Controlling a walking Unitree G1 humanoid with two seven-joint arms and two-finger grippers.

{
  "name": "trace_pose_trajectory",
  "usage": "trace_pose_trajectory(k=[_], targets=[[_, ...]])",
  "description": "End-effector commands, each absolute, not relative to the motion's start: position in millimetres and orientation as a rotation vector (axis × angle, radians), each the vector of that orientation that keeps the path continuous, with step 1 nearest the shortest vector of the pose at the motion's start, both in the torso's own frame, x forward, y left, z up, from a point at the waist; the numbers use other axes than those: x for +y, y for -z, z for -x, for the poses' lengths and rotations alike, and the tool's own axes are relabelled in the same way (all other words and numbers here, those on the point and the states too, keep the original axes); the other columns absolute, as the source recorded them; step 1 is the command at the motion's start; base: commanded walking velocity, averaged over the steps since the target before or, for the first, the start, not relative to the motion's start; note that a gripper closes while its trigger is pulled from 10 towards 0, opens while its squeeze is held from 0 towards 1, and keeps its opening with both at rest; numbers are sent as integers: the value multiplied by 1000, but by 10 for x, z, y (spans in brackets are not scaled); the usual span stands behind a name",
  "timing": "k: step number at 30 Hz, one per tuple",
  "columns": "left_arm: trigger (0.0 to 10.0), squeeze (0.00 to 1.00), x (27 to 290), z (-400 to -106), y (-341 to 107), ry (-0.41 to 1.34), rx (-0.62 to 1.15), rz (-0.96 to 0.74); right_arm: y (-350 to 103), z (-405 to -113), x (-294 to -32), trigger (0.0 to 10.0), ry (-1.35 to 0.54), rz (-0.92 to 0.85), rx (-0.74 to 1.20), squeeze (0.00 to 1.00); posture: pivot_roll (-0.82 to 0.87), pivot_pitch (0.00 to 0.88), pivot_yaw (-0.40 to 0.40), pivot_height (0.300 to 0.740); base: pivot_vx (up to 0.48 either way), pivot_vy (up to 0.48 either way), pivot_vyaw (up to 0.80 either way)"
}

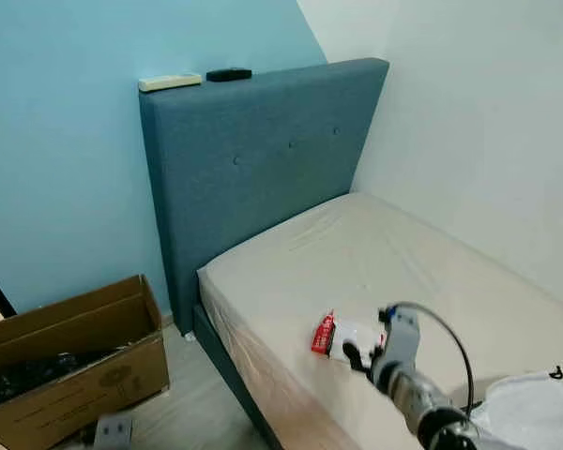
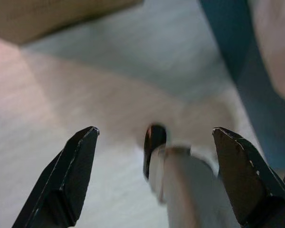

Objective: Clean up the room

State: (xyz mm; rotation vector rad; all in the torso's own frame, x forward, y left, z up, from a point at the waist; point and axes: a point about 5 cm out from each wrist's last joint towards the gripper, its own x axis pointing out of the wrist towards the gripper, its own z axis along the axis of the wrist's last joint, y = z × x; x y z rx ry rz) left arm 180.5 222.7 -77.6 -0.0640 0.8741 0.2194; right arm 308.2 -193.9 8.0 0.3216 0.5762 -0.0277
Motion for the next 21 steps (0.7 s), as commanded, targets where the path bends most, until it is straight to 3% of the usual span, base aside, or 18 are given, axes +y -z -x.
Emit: trace_pose_trajectory(k=[1,8,12,19,21], targets=[[10000,0,2228,-1766,795,-216,886,55,-79,-3079,-1943,10000,43,-374,563,0,60,0,-96,680,0,0,0],[10000,0,2263,-1863,727,-221,823,57,-184,-3175,-1934,10000,74,-499,500,0,73,0,-89,660,0,0,0],[10000,0,2391,-2145,504,-228,657,72,-345,-3284,-2073,10000,134,-651,405,0,95,0,-84,640,0,0,0],[10000,0,2527,-2468,171,-193,455,53,-530,-3375,-2265,10000,175,-725,299,0,109,74,-61,610,0,0,0],[10000,0,2546,-2592,11,-158,365,40,-587,-3388,-2359,10000,203,-758,259,0,115,136,-38,600,0,0,0]])
